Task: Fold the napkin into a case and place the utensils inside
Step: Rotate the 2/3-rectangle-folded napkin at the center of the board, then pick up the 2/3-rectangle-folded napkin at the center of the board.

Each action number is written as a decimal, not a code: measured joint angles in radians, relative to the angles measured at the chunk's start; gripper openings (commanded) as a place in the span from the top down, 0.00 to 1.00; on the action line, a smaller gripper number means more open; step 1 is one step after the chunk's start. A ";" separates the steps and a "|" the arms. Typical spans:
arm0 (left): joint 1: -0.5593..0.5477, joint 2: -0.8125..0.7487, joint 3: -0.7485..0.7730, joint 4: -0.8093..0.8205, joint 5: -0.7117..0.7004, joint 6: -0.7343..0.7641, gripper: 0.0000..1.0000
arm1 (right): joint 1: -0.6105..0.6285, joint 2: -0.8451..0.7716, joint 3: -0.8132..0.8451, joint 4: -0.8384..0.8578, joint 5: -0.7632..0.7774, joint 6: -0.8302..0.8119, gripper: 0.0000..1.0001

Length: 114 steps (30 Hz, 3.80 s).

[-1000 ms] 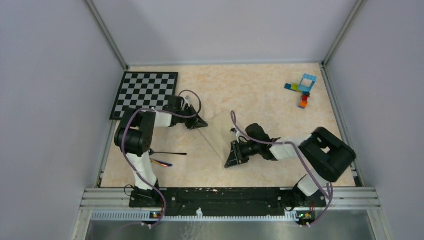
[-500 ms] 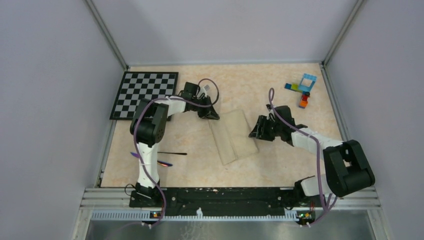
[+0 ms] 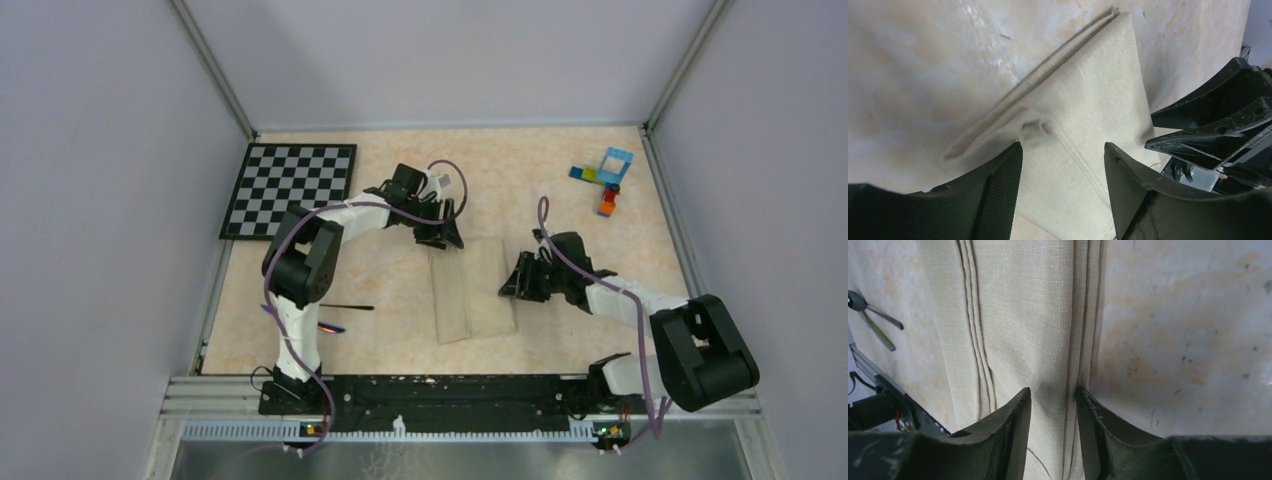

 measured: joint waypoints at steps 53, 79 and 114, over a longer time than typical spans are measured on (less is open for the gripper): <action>-0.841 0.043 0.208 -0.566 -1.021 -0.502 0.51 | -0.234 -0.174 -0.009 -0.219 -0.021 -0.003 0.48; -0.821 -0.237 -0.001 -0.496 -1.043 -0.521 1.00 | -0.117 0.167 -0.092 0.412 -0.413 0.270 0.24; -0.182 -0.629 -0.559 0.315 -0.462 -0.510 1.00 | -0.059 0.200 0.013 0.292 -0.153 0.113 1.00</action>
